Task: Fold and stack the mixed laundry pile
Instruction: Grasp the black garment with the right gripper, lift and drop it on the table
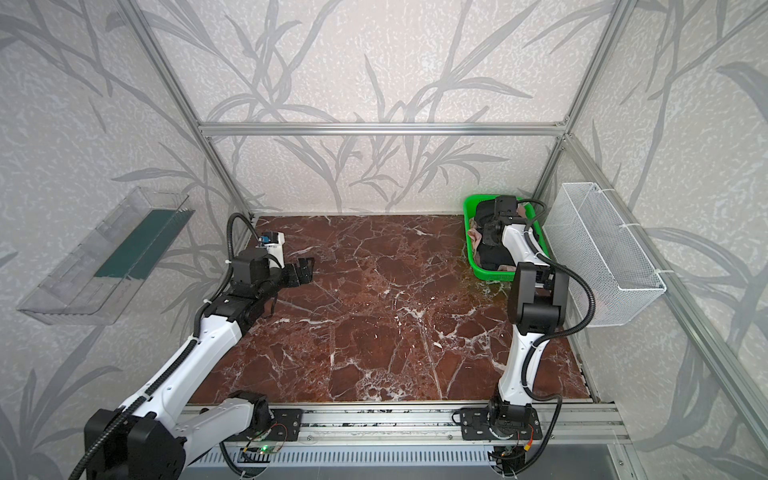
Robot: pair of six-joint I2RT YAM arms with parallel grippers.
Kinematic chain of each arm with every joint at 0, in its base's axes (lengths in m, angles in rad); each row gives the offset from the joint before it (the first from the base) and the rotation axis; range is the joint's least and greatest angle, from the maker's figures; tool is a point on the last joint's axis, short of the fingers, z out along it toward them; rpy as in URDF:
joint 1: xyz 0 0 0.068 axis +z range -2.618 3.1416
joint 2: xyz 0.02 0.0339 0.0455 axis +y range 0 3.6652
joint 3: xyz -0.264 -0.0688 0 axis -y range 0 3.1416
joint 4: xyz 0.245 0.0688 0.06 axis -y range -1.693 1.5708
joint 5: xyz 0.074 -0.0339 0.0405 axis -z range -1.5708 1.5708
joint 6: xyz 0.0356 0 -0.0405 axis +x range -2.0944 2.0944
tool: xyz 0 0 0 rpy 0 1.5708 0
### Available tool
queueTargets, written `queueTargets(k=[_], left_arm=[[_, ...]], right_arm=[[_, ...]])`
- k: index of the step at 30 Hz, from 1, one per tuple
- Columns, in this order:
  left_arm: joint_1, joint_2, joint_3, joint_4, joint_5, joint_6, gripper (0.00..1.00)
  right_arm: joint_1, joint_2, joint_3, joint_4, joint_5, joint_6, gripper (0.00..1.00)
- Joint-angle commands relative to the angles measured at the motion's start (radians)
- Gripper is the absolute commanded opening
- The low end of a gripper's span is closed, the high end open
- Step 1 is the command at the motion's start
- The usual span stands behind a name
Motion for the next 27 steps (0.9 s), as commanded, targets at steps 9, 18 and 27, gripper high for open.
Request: queueTargets(k=[9,18,27], left_arm=[[-0.004,0.060,0.039,0.041,-0.016,-0.023,0.95],[-0.004,0.128,0.069,0.074,0.019,-0.032,0.93],[-0.004,0.074,0.092,0.005,0.094,-0.012,0.88]], right_arm=[[0.063,-0.295,0.271,-0.191,-0.153,-0.158,0.00],[0.266,-0.129,1.210,-0.624,-0.298,-0.286,0.00],[0.417,-0.496,0.406,-0.241,-0.478,-0.156,0.00]])
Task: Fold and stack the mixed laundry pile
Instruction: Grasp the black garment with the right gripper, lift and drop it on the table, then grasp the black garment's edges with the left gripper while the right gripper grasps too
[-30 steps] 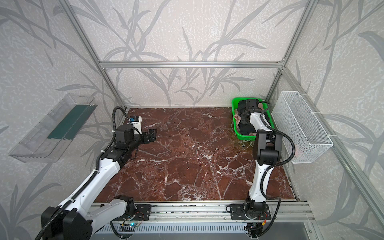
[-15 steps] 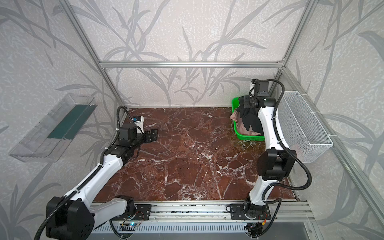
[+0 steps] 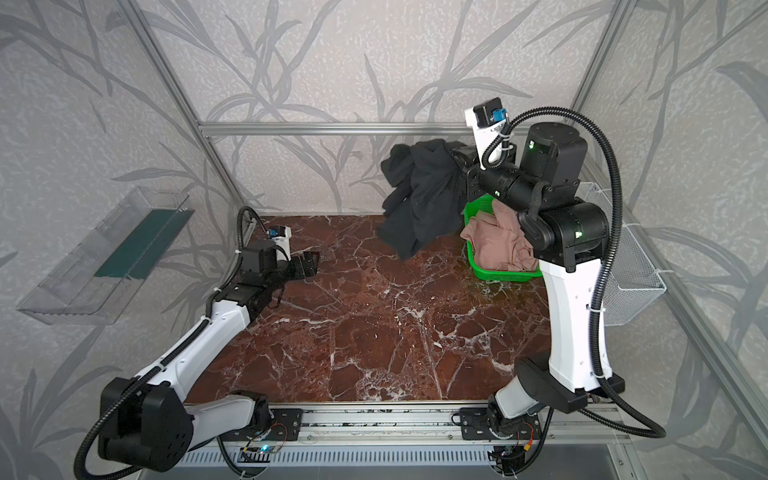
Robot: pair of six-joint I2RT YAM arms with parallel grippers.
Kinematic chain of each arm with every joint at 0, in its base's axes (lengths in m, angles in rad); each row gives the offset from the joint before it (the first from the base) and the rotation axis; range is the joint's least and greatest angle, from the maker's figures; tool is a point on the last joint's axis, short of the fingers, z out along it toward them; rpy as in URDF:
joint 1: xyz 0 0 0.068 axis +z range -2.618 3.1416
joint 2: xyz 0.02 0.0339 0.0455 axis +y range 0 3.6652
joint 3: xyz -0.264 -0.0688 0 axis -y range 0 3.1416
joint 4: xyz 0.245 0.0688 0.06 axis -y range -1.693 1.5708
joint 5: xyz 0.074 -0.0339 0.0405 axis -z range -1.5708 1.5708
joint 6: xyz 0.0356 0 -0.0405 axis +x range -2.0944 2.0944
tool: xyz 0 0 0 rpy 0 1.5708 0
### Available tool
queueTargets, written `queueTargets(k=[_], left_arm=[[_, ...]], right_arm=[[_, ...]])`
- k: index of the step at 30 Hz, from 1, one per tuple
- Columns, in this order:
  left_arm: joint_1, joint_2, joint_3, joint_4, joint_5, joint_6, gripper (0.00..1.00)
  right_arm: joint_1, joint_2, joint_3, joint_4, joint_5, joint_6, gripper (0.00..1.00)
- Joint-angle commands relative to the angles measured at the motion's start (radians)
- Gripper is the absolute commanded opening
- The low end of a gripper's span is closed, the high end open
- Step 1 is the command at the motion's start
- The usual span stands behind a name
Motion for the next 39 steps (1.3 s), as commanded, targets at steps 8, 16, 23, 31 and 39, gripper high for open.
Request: queueTargets(k=[8,16,23,31,39], left_arm=[[-0.008,-0.179,-0.005,-0.165,0.068,-0.029,0.87],[-0.148,-0.154,-0.113,-0.186,0.014,-0.025,0.86],[-0.269,0.089,-0.116,-0.012,-0.021,-0.083,0.82],[-0.342,0.461,0.033,0.040,0.054,-0.069,0.78],[-0.386,0.604,0.097,0.075,0.077,-0.130,0.51]], right_arm=[[0.034,-0.091,-0.996,0.377,0.053,0.310,0.20],[0.035,-0.100,-1.187,0.236,0.290,0.347,0.51],[0.092,-0.152,-1.239,0.329,0.072,0.303,0.70],[0.158,-0.031,-1.282,0.437,0.046,0.364,0.76],[0.158,0.100,-1.289,0.419,0.285,0.409,0.71]])
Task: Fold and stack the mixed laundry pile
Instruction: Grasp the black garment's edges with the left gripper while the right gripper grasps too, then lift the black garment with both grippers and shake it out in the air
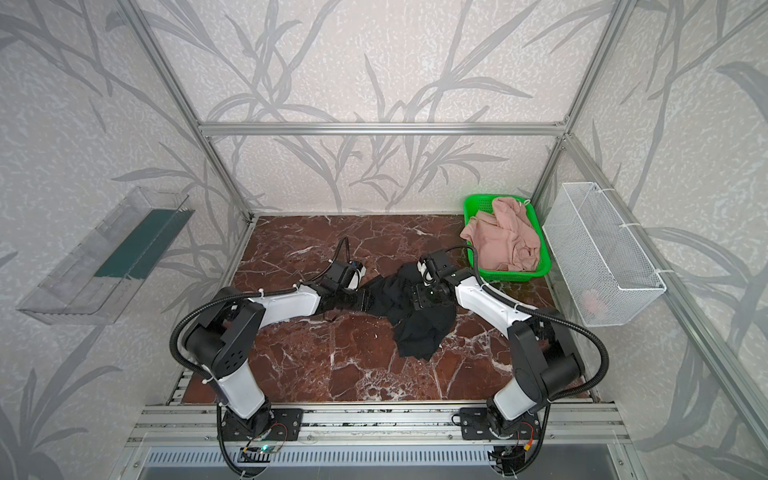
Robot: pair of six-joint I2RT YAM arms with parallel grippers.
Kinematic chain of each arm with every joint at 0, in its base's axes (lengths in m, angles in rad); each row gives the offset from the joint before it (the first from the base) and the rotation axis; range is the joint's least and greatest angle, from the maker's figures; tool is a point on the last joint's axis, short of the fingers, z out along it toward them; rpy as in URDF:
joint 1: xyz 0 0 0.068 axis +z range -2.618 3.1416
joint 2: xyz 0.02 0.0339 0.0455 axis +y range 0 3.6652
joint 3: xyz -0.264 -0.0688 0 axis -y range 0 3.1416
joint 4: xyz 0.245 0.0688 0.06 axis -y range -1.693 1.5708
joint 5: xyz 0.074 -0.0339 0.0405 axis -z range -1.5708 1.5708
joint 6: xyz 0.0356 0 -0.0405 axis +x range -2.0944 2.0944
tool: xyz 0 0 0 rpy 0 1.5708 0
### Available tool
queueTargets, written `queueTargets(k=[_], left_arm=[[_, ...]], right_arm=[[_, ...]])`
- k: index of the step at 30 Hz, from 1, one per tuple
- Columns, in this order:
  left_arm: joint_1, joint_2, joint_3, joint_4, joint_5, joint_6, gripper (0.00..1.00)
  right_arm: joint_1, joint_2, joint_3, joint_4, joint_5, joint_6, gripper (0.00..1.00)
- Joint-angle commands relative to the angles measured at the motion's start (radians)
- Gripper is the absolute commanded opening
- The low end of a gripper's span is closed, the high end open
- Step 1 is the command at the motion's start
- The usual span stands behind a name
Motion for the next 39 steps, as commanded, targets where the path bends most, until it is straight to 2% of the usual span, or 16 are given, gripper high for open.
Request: queueTargets(k=[1,4,6,8,10,15,18,21,25,28,31,39], left_arm=[[-0.008,0.024,0.017,0.015,0.008,-0.050,0.44],[-0.008,0.008,0.014,0.006,-0.035,-0.069,0.20],[-0.006,-0.031,0.024,-0.041,-0.086,-0.064,0.07],[-0.003,-0.083,0.047,-0.109,-0.135,-0.049,0.00],[0.002,-0.141,0.088,-0.199,-0.188,-0.030,0.00],[0.010,-0.293,0.222,-0.426,-0.380,0.041,0.00],[0.028,-0.386,0.287,-0.517,-0.435,0.092,0.00],[0.070,-0.447,0.374,-0.612,-0.457,0.113,0.00],[0.142,-0.511,0.479,-0.712,-0.441,0.130,0.00],[0.174,-0.566,0.512,-0.740,-0.435,0.159,0.00],[0.193,-0.613,0.519,-0.756,-0.480,0.198,0.00],[0.226,-0.612,0.602,-0.797,-0.519,0.270,0.00]], right_arm=[[0.000,0.044,0.004,0.004,0.107,0.023,0.68],[-0.002,0.090,0.018,-0.010,0.112,0.003,0.45],[-0.004,0.090,0.032,-0.034,0.130,-0.016,0.25],[-0.009,0.061,0.040,-0.050,0.163,-0.038,0.08],[-0.024,0.019,0.053,-0.070,0.181,-0.066,0.00],[-0.078,-0.114,0.134,-0.162,0.185,-0.155,0.00],[-0.094,-0.197,0.184,-0.181,0.167,-0.243,0.00],[-0.105,-0.272,0.245,-0.186,0.143,-0.311,0.00],[-0.138,-0.298,0.356,-0.222,0.089,-0.331,0.00],[-0.142,-0.302,0.396,-0.229,0.071,-0.337,0.00],[-0.142,-0.301,0.407,-0.212,0.058,-0.337,0.00],[-0.144,-0.261,0.530,-0.164,-0.016,-0.347,0.00]])
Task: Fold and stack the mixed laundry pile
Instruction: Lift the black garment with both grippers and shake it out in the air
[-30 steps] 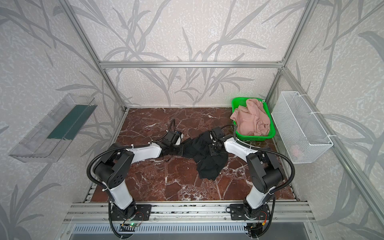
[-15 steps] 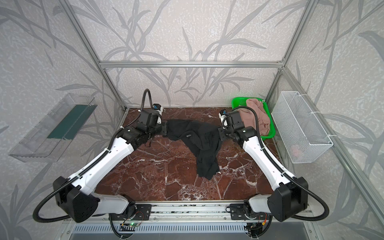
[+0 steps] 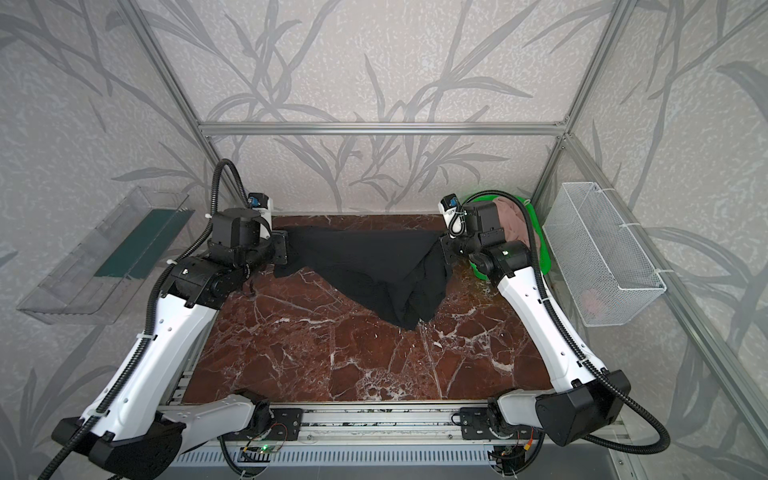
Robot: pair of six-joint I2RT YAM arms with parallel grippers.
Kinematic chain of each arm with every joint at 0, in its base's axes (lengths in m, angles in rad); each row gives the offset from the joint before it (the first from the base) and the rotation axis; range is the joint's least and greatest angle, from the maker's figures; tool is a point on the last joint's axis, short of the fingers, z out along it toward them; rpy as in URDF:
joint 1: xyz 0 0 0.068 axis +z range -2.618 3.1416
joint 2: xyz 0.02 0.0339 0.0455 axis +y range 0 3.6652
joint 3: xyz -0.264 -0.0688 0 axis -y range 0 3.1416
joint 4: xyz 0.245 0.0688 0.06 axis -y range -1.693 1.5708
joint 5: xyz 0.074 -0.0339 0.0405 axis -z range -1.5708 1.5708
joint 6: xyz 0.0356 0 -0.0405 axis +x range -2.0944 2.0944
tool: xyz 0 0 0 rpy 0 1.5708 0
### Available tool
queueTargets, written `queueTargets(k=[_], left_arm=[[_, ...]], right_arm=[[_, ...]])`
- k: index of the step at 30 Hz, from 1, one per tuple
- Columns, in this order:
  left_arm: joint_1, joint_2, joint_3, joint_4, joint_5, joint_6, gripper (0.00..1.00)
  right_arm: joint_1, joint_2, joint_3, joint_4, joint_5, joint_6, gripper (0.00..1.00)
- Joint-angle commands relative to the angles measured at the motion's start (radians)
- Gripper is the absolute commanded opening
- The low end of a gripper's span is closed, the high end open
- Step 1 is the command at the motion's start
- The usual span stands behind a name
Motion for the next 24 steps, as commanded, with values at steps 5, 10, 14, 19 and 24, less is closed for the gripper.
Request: queueTargets(k=[5,10,14,19,24], left_arm=[[0.013,0.022,0.177,-0.030,-0.035,0.059,0.00],[0.012,0.015,0.295,-0.088,-0.078,0.077,0.00],[0.014,-0.028,0.311,-0.121,-0.173,0.105,0.00],[0.023,-0.010,0.392,-0.180,-0.264,0.165,0.00],[0.025,0.138,0.627,-0.194,-0.192,0.196,0.00]], right_arm=[[-0.007,-0.010,0.191,0.031,-0.093,-0.016,0.00],[0.021,-0.043,0.223,-0.037,-0.255,-0.030,0.00],[0.181,-0.058,0.180,-0.113,-0.234,-0.101,0.00],[0.391,-0.036,0.119,-0.120,-0.205,-0.102,0.00],[0.505,-0.013,0.132,-0.056,-0.217,-0.075,0.00]])
